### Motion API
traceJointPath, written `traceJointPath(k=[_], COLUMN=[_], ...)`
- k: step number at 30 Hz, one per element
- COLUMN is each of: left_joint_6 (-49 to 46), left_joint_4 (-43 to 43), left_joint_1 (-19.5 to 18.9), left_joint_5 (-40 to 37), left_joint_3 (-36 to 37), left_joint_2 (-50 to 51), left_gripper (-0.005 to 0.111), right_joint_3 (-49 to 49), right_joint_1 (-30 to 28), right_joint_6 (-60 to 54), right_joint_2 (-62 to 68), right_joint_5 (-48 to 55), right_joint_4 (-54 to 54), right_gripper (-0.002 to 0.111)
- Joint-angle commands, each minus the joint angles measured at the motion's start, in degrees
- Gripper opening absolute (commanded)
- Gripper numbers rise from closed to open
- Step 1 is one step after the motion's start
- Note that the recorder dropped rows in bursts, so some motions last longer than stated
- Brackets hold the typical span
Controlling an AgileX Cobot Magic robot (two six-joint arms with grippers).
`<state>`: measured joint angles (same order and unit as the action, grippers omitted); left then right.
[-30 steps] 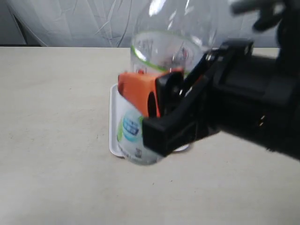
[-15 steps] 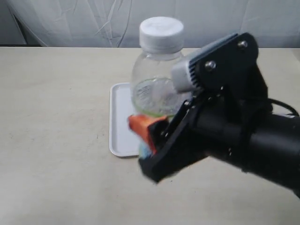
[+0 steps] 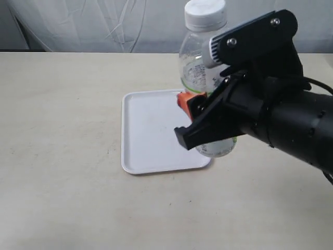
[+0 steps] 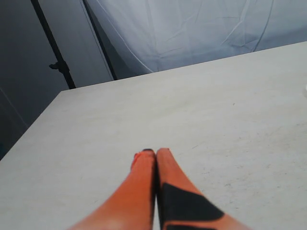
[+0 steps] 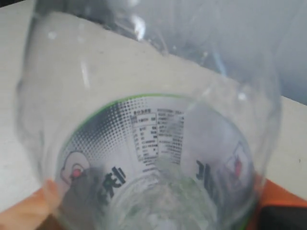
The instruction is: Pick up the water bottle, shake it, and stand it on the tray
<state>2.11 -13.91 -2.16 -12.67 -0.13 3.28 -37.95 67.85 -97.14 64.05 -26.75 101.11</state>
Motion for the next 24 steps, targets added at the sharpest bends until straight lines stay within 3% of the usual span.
traceJointPath(k=[1,5,10,13,20,24], left_joint_6=[0.47,0.47,0.47,0.47,0.47,0.47], left_joint_4=[-0.31,-0.31,-0.31,-0.31,-0.31,-0.31], left_joint_1=[-0.05,-0.05,-0.05,-0.05,-0.05,-0.05], left_joint_5=[0.75,0.75,0.75,0.75,0.75,0.75], left_joint_3=[0.13,0.13,0.13,0.13,0.13,0.13], left_joint_2=[-0.24,-0.24,-0.24,-0.24,-0.24,-0.24], left_gripper=[0.0,0.0,0.0,0.0,0.0,0.0], right_joint_3=[-0.84,-0.84,-0.96,-2.32,-10.19,-12.58], right_joint_1=[-9.16,-16.48,-22.78,-24.4,-28.46,-28.42], right_joint_6=[-0.81,-0.7,1.55,4.69,20.63,14.49], right_joint_2=[3.05,7.73,14.01,16.96,20.22,19.73], right_joint_5=[9.55,18.73,43.31,52.78,63.81,52.8], right_joint_4=[-1.16,-1.16,-1.16,-3.04,-22.15,-20.74], right_gripper=[-0.001,-0.001,-0.001,-0.001,-0.001,-0.001])
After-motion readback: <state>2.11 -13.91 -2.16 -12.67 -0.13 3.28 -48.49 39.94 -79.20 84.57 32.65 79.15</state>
